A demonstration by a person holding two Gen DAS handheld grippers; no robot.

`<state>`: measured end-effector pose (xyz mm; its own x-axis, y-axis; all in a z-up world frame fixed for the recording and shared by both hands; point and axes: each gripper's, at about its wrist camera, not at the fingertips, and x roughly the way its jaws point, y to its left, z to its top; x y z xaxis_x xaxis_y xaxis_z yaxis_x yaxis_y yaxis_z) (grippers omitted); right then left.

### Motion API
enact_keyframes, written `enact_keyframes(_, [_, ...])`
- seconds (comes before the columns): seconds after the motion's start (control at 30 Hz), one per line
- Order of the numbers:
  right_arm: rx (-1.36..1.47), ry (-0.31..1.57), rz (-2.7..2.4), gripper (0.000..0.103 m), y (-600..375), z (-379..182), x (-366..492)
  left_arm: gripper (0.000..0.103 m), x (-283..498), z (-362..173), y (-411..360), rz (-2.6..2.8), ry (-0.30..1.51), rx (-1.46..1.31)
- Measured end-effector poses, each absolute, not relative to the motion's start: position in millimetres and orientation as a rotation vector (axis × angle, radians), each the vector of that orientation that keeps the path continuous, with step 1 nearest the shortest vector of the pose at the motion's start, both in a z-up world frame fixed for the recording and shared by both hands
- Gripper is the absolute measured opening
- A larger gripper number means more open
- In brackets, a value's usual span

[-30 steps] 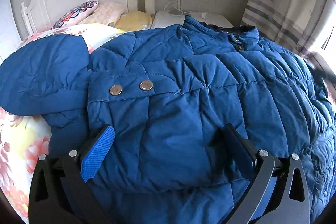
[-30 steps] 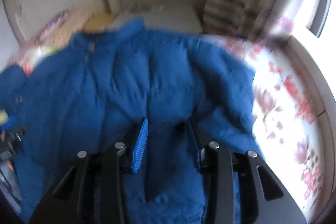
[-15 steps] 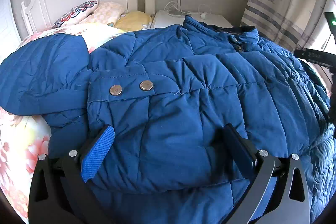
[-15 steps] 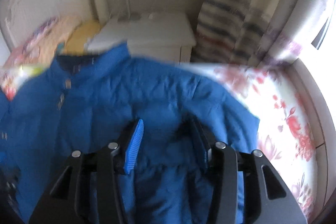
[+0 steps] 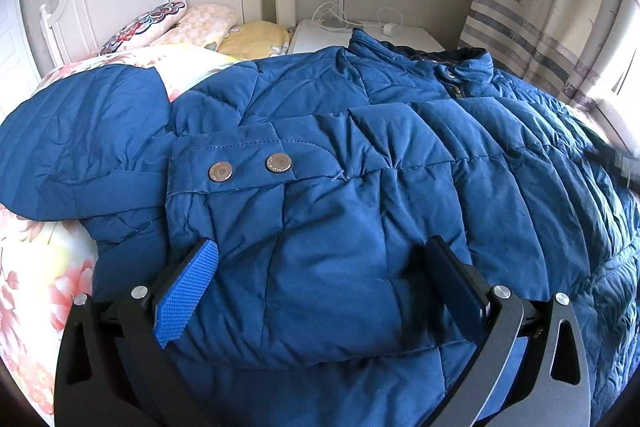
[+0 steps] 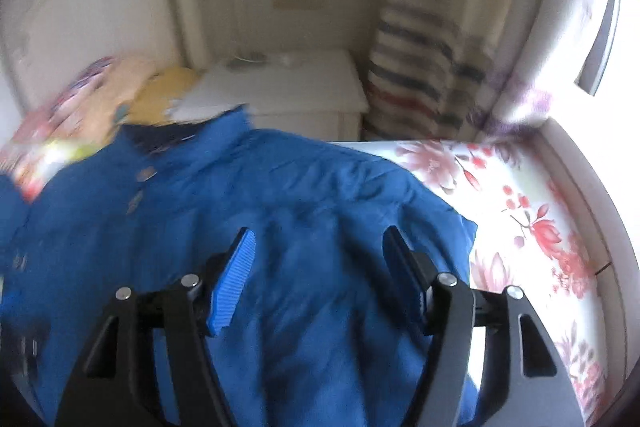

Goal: Fold large clothes

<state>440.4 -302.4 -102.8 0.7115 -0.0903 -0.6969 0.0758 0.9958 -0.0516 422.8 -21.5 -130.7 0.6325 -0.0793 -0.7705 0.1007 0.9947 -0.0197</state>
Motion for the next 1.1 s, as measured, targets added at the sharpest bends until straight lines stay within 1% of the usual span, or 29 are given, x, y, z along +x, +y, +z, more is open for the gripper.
enact_keyframes(0.1, [-0.127,0.86,-0.059,0.07,-285,-132,424,0.099,422,-130,-21,-0.104,0.879,0.025])
enact_keyframes(0.13, [-0.137,0.863,-0.051,0.07,-284,-138,422,0.099,422,-130,-21,-0.103,0.879,0.025])
enact_keyframes(0.23, [-0.077,0.855,-0.094,0.069,-294,-131,418,0.099,422,-130,-21,-0.103,0.879,0.025])
enact_keyframes(0.3, [-0.026,0.775,-0.078,0.069,-293,-111,395,0.099,422,-130,-21,-0.102,0.879,0.026])
enact_keyframes(0.37, [-0.024,0.744,-0.039,0.069,-282,-106,374,0.099,422,-130,-22,-0.101,0.88,0.03])
enact_keyframes(0.47, [-0.119,0.816,0.002,0.069,-263,-129,358,0.099,422,-130,-22,-0.099,0.88,0.033])
enact_keyframes(0.5, [-0.125,0.833,-0.001,0.071,-264,-139,360,0.099,422,-130,-22,-0.098,0.88,0.036])
enact_keyframes(0.67, [-0.016,0.837,-0.034,0.071,-283,-138,352,0.099,421,-129,-21,-0.108,0.882,0.031])
enact_keyframes(0.8, [-0.019,0.78,0.002,0.072,-275,-128,319,0.098,400,-115,-18,-0.116,0.903,0.036])
enact_keyframes(0.9, [-0.041,0.822,0.01,0.073,-277,-140,311,0.098,368,-107,-26,-0.153,0.906,0.104])
enact_keyframes(0.93, [-0.031,0.858,0.029,0.074,-278,-148,309,0.098,361,-111,-27,-0.152,0.919,0.129])
enact_keyframes(1.0, [-0.001,0.864,0.03,0.074,-280,-147,307,0.099,353,-127,-28,-0.148,0.972,0.167])
enact_keyframes(1.03, [-0.007,0.871,-0.001,0.074,-280,-145,306,0.099,351,-135,-24,-0.156,0.985,0.157])
enact_keyframes(1.1, [-0.002,0.851,-0.036,0.074,-277,-138,305,0.098,347,-129,-9,-0.16,0.979,0.084])
